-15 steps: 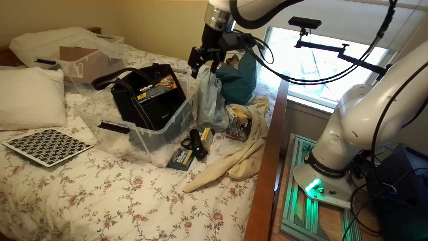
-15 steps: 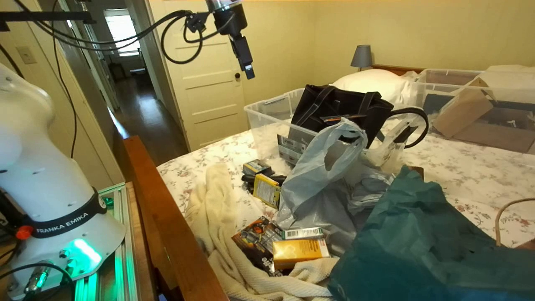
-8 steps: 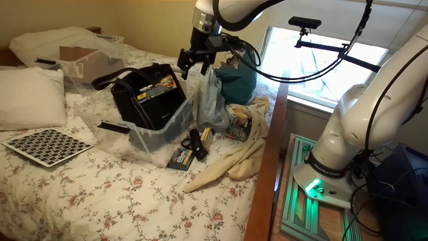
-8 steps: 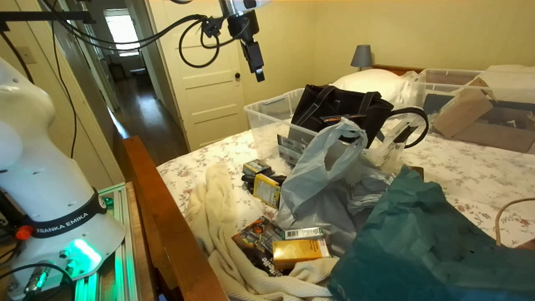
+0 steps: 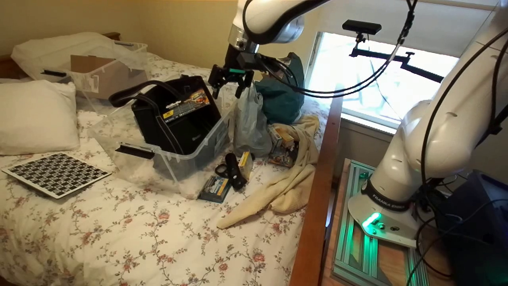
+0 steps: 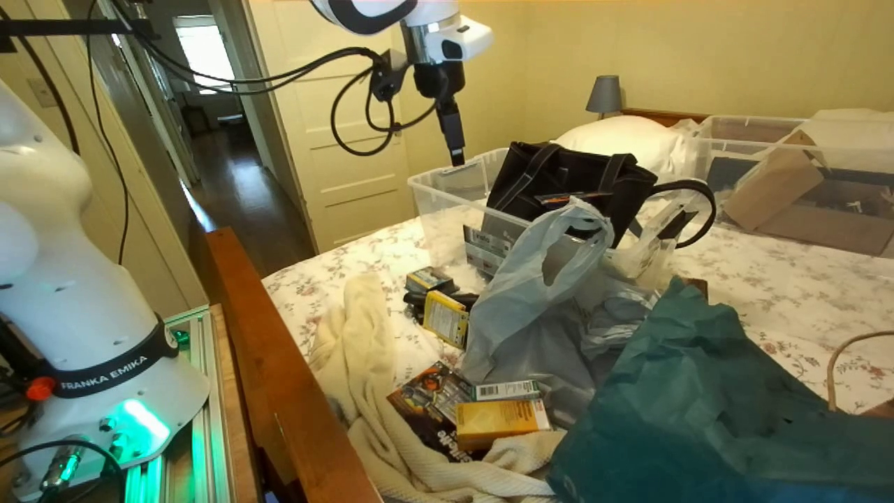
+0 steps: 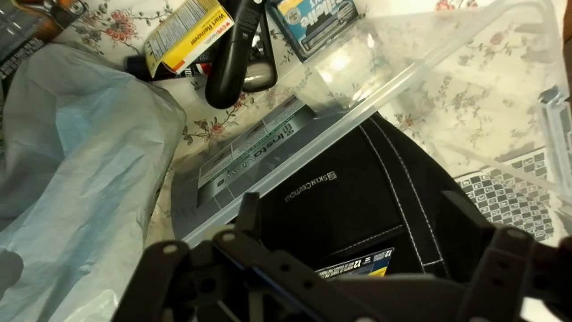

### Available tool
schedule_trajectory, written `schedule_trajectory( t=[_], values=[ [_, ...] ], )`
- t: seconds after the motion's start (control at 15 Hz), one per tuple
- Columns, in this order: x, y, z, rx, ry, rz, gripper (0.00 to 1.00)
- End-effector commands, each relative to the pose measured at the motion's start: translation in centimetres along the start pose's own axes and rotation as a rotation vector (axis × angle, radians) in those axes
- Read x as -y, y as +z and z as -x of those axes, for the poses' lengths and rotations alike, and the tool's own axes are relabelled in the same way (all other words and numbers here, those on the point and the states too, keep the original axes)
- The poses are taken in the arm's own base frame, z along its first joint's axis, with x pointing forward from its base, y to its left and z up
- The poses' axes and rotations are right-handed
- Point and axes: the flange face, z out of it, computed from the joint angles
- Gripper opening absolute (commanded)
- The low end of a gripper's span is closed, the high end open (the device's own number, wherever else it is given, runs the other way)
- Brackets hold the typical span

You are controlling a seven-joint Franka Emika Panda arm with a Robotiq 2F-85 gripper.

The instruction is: Remove the book from the black bag

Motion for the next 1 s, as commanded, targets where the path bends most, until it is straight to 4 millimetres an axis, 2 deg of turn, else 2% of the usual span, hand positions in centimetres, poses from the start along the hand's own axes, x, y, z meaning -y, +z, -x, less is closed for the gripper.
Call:
schedule_trajectory(
  t=[0.0, 0.27, 0.6, 0.67, 0.73, 0.93],
  values=[
    [-0.6, 2.6, -4.0, -0.004, 0.031, -0.069, 1.00],
    [-1.1, 4.8, -7.6, -0.018, 0.047, -0.138, 1.00],
    [-1.7, 7.5, -11.2, -0.022, 0.072, -0.167, 1.00],
    [-1.6, 7.7, -11.5, 0.008, 0.090, -0.181, 1.00],
    [-1.9, 6.9, -10.0, -0.009, 0.078, -0.142, 1.00],
    [-2.0, 7.9, -11.0, -0.005, 0.088, -0.147, 1.00]
  ],
)
